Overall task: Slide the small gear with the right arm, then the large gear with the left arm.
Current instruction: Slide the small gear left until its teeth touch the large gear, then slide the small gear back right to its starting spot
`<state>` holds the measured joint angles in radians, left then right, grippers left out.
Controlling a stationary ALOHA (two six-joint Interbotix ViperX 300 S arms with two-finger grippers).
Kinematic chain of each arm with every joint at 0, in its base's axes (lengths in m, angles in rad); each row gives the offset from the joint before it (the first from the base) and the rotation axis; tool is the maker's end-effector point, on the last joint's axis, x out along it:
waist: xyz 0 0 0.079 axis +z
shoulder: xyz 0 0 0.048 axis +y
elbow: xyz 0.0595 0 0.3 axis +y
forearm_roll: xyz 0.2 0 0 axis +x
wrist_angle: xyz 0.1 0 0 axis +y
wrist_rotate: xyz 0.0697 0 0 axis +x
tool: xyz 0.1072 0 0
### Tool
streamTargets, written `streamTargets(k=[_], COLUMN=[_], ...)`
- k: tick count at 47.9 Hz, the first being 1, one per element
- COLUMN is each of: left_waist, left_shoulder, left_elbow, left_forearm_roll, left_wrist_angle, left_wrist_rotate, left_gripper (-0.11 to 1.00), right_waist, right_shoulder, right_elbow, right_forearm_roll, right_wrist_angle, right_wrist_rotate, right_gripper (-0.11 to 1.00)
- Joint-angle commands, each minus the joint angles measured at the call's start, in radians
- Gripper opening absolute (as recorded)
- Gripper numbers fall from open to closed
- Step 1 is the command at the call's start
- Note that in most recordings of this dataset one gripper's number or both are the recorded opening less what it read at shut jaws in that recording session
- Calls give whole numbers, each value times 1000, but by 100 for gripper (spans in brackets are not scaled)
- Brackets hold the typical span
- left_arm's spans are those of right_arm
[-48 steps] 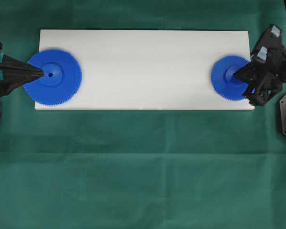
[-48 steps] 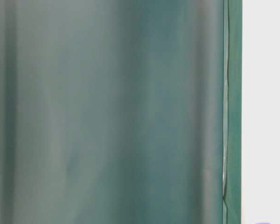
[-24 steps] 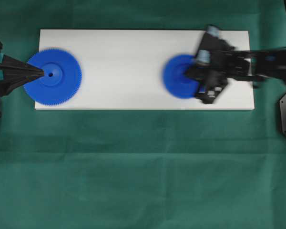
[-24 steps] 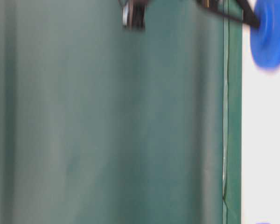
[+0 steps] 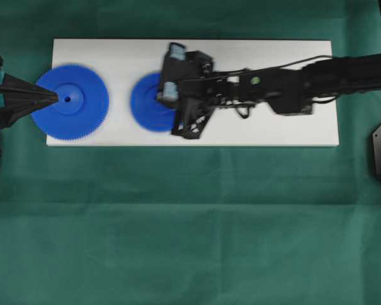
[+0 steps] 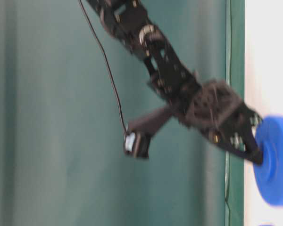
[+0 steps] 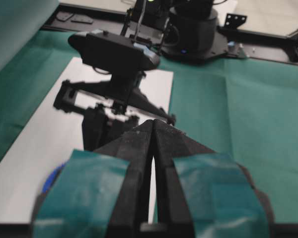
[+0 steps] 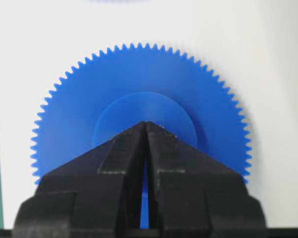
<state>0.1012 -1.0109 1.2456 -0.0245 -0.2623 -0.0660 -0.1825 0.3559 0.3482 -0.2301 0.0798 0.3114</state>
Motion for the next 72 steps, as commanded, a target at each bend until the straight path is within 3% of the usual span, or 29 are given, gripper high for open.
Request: streamTargets(k=[1,15,60,72], left_waist=[3,3,3,3], left_shoulder=[5,0,-3,-29], left_elbow=[-11,-5,2,11], left_forearm_roll=[-2,-2,-2,-2], left_wrist_angle=[-6,-6,-6,-5], left_wrist_rotate=[0,-2,-12,-26], left_gripper=[0,0,0,0], right_waist=[26,35,35,20], right_shoulder=[18,75,64,-6], right_elbow=[-55,-170,-163,-58], right_forearm_roll=[-15,-49,-49,-49], right_wrist_angle=[6,9,77,129], right_wrist_rotate=[-2,0,3,12], right_gripper=[50,50,50,50])
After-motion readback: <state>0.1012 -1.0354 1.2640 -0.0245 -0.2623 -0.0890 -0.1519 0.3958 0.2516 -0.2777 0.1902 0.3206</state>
